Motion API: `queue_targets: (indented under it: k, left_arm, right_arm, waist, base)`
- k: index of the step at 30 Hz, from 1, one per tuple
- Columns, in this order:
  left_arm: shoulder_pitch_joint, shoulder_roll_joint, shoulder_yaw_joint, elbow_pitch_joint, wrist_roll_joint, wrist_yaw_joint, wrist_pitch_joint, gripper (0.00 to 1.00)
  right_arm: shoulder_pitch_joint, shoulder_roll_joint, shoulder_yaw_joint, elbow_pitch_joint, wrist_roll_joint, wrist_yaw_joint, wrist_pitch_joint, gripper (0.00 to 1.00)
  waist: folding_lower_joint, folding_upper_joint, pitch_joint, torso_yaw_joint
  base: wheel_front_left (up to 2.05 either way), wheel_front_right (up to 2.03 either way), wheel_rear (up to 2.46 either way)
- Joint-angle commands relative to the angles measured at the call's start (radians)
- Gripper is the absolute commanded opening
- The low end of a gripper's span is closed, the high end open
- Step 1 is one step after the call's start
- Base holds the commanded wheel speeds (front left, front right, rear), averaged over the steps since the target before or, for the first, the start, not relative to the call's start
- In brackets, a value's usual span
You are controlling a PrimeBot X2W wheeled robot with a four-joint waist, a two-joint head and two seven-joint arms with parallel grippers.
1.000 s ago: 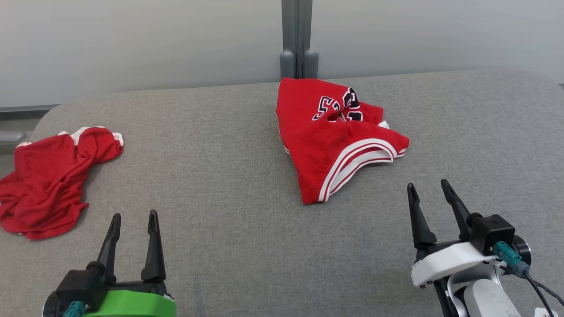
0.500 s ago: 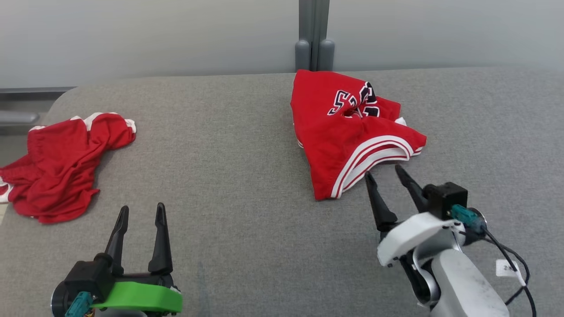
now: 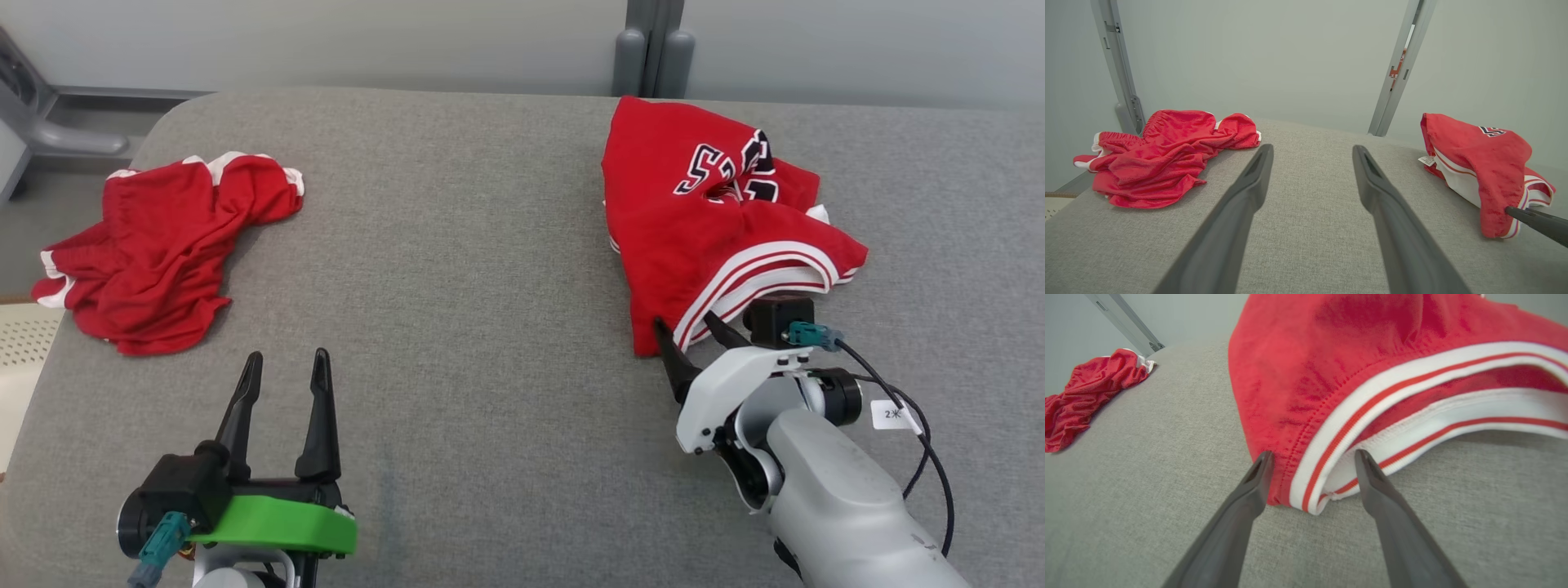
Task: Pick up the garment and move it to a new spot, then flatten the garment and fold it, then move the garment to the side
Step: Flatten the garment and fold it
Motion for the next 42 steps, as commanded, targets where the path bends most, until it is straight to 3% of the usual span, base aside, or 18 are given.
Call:
queue_targets:
  k: [1,5,7,8,12,17,22,25,30,36,42]
  left_arm:
    - [-0.019,-0.001,0.002,0.000,0.001,-0.007,-0.001,1.00]
    - [-0.027,-0.003,-0.001,0.004,0.002,-0.009,-0.001,1.00]
    - [-0.027,-0.005,-0.002,0.005,0.003,-0.010,-0.001,1.00]
    - [-0.025,-0.005,-0.002,0.005,0.004,-0.011,-0.001,1.00]
    - [-0.008,-0.006,0.009,0.004,0.008,-0.012,-0.001,1.00]
    - [0.009,-0.006,0.016,0.004,0.016,-0.015,-0.001,1.00]
    - [0.016,-0.007,0.009,0.004,0.018,-0.016,-0.001,1.00]
    - [0.015,-0.007,0.005,0.005,0.020,-0.019,-0.001,1.00]
    - [0.013,-0.008,-0.003,0.005,0.019,-0.024,-0.001,1.00]
    - [0.006,-0.008,0.003,-0.003,0.021,-0.025,-0.001,1.00]
    - [0.027,-0.008,0.008,-0.004,0.019,-0.024,-0.001,1.00]
  right_arm:
    - [-0.024,0.001,0.022,0.018,0.019,0.000,-0.017,1.00]
    - [-0.070,-0.001,0.070,0.078,0.066,0.000,-0.053,1.00]
    - [-0.093,0.000,0.080,0.096,0.077,0.000,-0.081,0.04]
    - [-0.103,0.000,0.082,0.101,0.077,0.000,-0.094,0.00]
    - [-0.144,-0.001,0.070,0.091,0.033,0.000,-0.118,0.00]
    - [-0.185,0.000,0.029,-0.020,-0.097,0.000,-0.116,0.00]
    - [-0.295,0.001,0.087,-0.082,-0.155,0.000,-0.117,0.00]
    - [-0.378,0.001,0.140,-0.100,-0.133,0.000,-0.117,0.00]
    - [-0.585,-0.001,0.247,-0.151,-0.002,-0.001,-0.117,0.00]
    - [-0.694,-0.001,0.189,-0.191,0.063,-0.001,-0.117,0.00]
    - [-0.607,-0.003,0.149,-0.107,0.051,-0.001,-0.117,0.00]
  waist:
    - [0.0000,0.0000,0.024,0.027]
    - [0.0000,0.0000,0.029,0.044]
    - [0.0000,0.0000,0.025,0.050]
    - [0.0000,0.0000,0.021,0.053]
    - [0.0000,0.0000,0.003,0.052]
    - [0.0000,0.0000,-0.025,0.047]
    - [0.0000,0.0000,-0.044,0.050]
    - [0.0000,0.0000,-0.049,0.055]
    - [0.0000,0.0000,-0.049,0.068]
    - [0.0000,0.0000,-0.049,0.069]
    - [0.0000,0.0000,-0.054,0.034]
  base:
    - [0.00,0.00,0.00]
    - [0.00,0.00,0.00]
    - [0.00,0.00,0.00]
    - [0.00,0.00,0.00]
    - [0.00,0.00,0.00]
    - [0.00,0.00,0.00]
    - [0.00,0.00,0.00]
    - [0.00,0.00,0.00]
    - [0.00,0.00,0.00]
    - [0.00,0.00,0.00]
    - [0.00,0.00,0.00]
